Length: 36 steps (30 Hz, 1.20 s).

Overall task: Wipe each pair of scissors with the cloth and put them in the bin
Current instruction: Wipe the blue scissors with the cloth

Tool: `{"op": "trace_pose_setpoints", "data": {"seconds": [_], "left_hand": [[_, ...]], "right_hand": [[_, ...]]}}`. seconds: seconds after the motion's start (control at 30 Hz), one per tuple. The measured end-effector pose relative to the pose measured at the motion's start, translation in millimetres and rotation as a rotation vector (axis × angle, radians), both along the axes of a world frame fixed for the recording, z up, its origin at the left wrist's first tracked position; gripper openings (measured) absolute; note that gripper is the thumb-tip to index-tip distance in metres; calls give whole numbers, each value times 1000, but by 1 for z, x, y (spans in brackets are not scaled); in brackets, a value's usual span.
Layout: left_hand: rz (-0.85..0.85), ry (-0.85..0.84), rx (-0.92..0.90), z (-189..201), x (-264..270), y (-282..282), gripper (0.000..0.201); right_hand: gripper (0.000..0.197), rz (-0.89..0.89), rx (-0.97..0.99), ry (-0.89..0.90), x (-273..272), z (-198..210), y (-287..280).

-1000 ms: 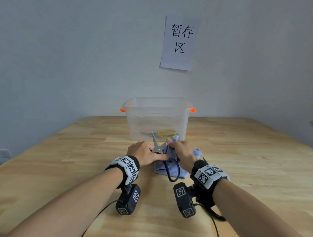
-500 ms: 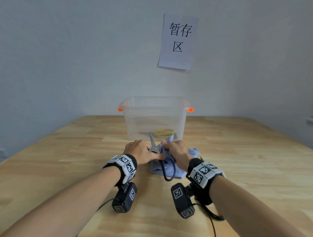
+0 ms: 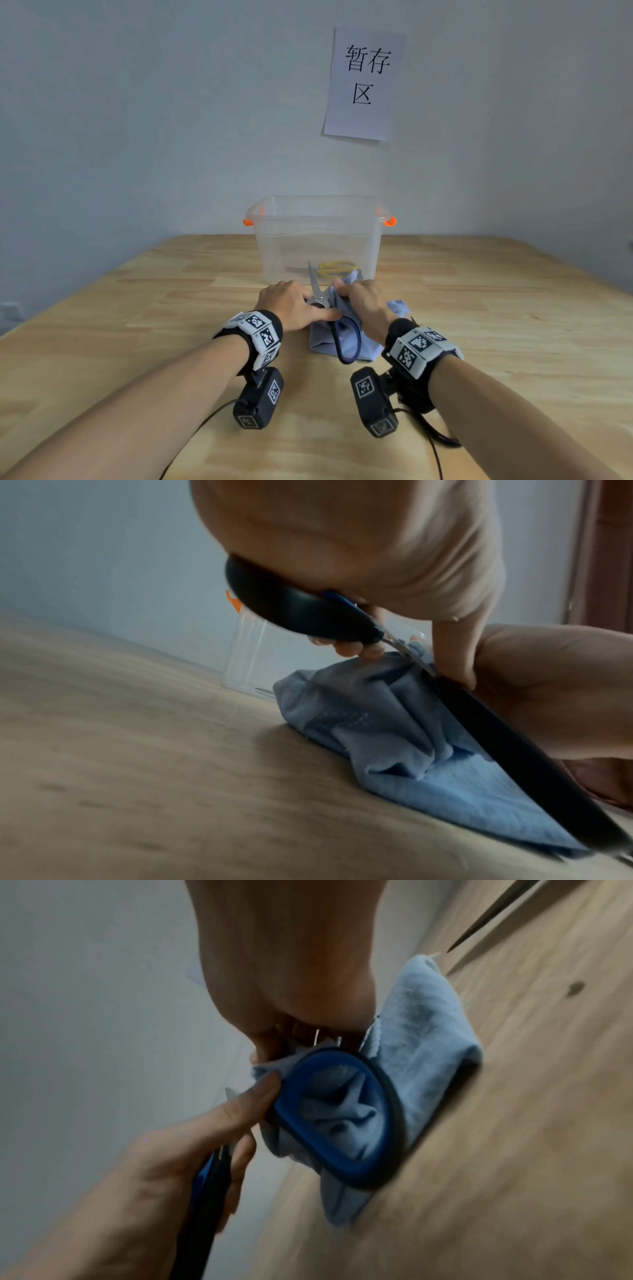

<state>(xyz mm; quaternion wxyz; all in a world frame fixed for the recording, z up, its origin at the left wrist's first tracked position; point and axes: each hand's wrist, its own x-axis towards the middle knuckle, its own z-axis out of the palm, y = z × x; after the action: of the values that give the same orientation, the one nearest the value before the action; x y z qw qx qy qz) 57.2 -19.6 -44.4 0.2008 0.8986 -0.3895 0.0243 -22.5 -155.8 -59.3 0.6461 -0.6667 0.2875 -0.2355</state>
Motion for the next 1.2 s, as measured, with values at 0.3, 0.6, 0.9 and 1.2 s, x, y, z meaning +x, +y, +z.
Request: {"op": "trace_pose_setpoints", "data": {"seconds": [0.3,0.6,0.9,1.2], "left_hand": [[5,-30,13,-5,3,2,66],[3,-26,34,-5,5,5,67],[15,-23,57,-6,4,11,65],[25,-8,45,-6,4,9,70]], "right_hand": [[20,87,47,0,1,-9,1],[20,72,-84,34,5,-10,3],[16,79,-28,26,3,-11,10],[14,64,15,63,3,-6,15]]}}
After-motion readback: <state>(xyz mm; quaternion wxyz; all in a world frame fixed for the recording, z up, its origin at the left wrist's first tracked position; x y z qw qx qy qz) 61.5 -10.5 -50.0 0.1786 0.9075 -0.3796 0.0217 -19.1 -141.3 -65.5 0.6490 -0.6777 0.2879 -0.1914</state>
